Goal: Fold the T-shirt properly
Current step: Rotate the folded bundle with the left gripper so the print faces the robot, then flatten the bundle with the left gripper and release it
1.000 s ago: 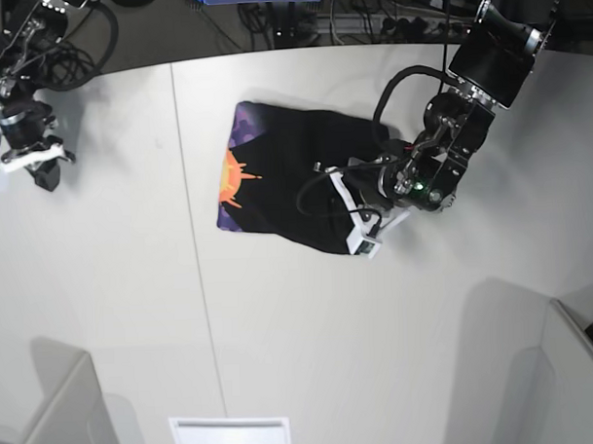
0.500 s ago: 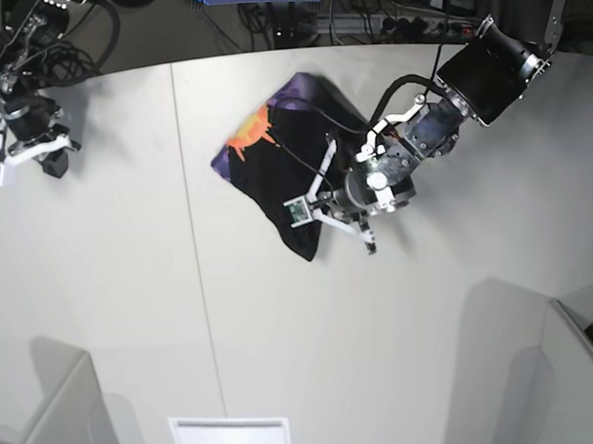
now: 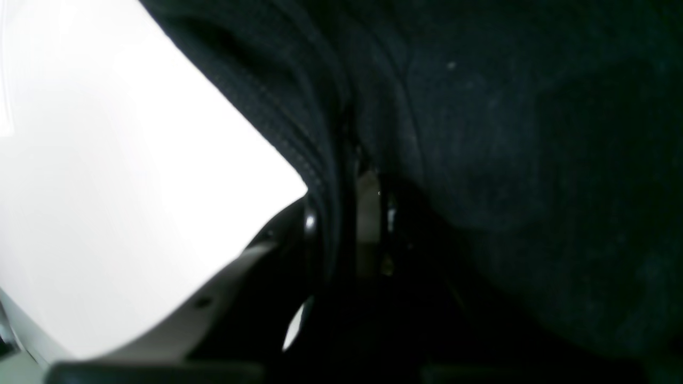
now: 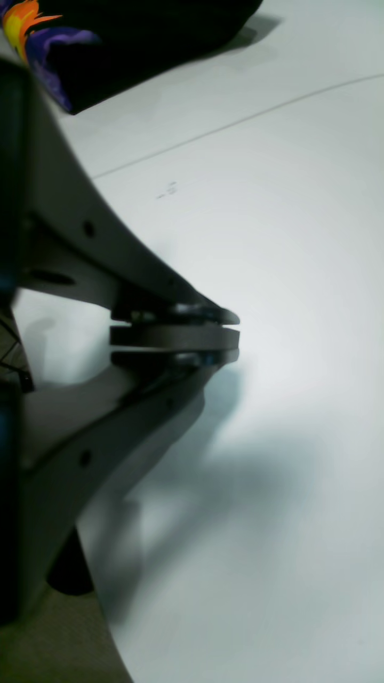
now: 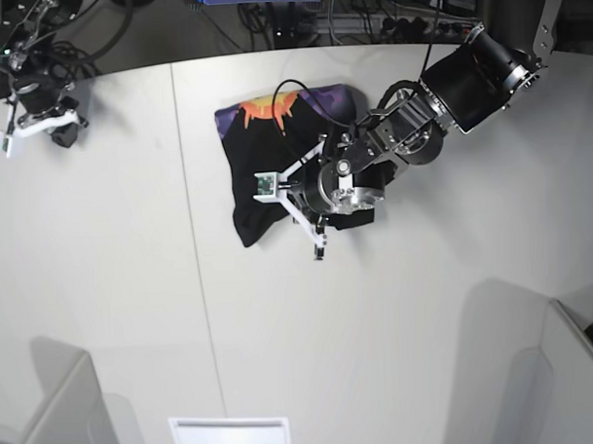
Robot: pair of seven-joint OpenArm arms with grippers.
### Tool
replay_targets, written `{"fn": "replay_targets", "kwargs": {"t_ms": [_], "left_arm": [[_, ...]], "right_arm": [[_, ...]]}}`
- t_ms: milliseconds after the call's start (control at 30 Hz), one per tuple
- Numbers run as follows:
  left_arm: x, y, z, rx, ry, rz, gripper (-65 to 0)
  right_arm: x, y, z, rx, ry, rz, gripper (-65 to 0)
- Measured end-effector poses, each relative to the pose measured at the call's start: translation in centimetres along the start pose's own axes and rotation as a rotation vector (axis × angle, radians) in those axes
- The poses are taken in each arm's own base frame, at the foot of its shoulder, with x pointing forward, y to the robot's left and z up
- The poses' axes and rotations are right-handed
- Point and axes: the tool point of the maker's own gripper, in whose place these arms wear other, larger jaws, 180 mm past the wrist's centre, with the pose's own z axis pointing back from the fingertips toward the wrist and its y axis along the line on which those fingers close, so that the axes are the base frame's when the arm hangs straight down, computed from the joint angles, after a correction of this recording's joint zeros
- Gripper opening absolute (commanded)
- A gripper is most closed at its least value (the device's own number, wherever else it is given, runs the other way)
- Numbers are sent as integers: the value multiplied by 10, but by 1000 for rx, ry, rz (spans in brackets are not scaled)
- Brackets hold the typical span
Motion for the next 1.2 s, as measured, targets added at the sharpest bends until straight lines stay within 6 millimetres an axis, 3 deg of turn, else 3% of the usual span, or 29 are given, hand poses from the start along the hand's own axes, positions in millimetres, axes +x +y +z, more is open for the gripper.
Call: {"fn": "replay_targets", "kwargs": {"t_ms": [467,967,1200], "left_arm": [[45,-8,-9,-33,-86,-56,-650],[45,-8,-9,-35,-97,-46,-642],[46,2,-7,-13,-97,-49,-293]], "right_arm": [[-10,-4,3,-10,22,-4,-650],[-8,-2,2,-5,18,-3,-650],[-8,-2,2,-5,18,-2,-650]]}}
